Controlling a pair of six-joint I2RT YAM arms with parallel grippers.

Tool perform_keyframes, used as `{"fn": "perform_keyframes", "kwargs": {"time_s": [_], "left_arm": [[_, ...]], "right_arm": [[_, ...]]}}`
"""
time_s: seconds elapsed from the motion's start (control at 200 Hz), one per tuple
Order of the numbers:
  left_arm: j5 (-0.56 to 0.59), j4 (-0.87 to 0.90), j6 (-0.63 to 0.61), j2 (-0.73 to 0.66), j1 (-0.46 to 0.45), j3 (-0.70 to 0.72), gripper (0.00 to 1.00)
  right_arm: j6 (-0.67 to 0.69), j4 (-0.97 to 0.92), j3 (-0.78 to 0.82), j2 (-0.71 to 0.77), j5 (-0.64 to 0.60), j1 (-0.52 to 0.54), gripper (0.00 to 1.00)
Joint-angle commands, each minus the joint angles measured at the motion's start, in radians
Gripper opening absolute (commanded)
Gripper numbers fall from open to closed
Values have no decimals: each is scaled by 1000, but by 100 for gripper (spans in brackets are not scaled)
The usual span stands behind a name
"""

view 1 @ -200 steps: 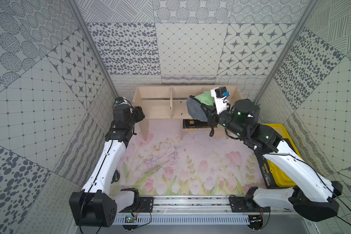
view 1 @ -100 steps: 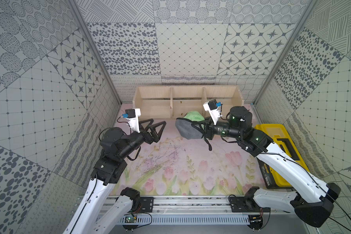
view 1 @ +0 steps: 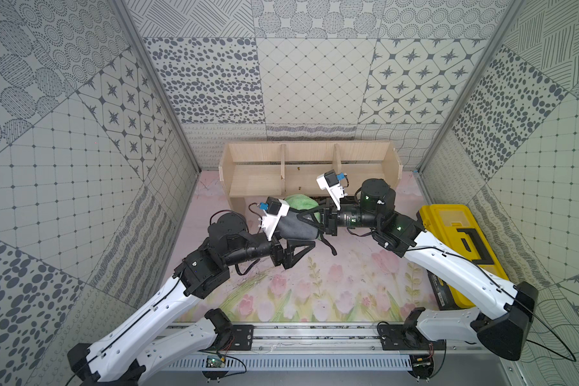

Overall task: Wipe the bookshelf clean with a cloth
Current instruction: Adjust the cleaning item.

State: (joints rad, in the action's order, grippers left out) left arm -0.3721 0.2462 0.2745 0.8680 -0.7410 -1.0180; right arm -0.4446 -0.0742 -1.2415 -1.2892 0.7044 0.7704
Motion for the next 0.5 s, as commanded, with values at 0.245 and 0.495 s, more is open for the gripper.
{"fn": "perform_keyframes", "kwargs": {"time_s": [0.245, 0.495], "left_arm": [[545, 122, -334, -57, -74, -42, 100], [473, 185, -395, -103, -74, -67, 100]], "right_arm": [[13, 10, 42, 67, -78, 5, 0], [-16, 31, 48, 41, -47, 11, 0]]}}
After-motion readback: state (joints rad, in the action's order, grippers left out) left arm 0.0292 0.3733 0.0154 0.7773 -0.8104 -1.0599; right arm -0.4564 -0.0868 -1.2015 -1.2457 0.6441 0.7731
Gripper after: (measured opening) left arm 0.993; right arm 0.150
